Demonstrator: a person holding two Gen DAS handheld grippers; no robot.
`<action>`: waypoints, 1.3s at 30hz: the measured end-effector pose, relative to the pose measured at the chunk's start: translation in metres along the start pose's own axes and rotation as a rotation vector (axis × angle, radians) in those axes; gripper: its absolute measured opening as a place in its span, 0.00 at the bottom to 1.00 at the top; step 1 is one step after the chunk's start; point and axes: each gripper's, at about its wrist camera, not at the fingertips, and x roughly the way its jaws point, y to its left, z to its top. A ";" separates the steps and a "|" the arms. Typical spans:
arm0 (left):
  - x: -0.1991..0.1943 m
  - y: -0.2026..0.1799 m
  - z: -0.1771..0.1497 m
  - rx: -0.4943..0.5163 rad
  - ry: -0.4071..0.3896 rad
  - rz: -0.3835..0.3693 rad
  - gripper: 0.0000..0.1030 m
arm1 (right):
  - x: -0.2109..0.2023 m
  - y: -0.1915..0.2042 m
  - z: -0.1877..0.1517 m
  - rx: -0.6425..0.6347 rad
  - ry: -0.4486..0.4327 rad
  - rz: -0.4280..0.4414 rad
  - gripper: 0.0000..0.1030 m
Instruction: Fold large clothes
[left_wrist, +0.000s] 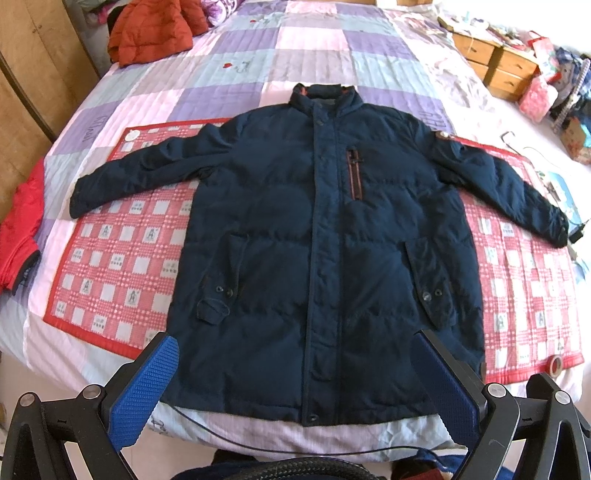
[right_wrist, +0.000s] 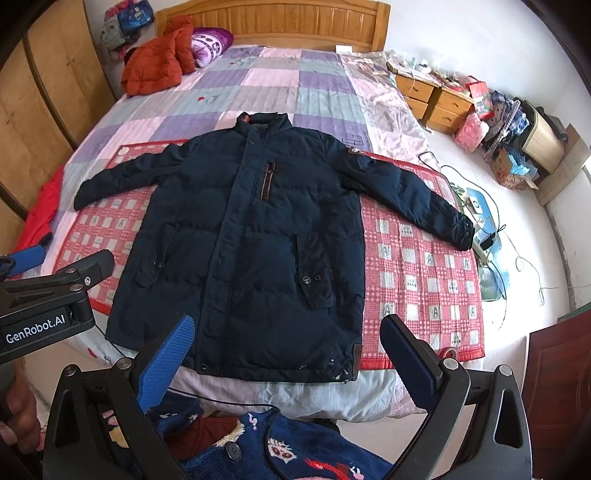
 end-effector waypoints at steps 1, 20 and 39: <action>0.000 0.000 0.000 -0.001 0.000 0.000 1.00 | 0.001 -0.002 0.001 0.000 0.000 0.001 1.00; 0.058 0.003 0.032 0.022 0.043 0.024 1.00 | 0.058 -0.004 0.039 0.045 -0.037 0.181 1.00; 0.263 -0.002 0.017 0.094 0.036 -0.056 1.00 | 0.293 -0.030 0.030 0.017 0.008 -0.047 1.00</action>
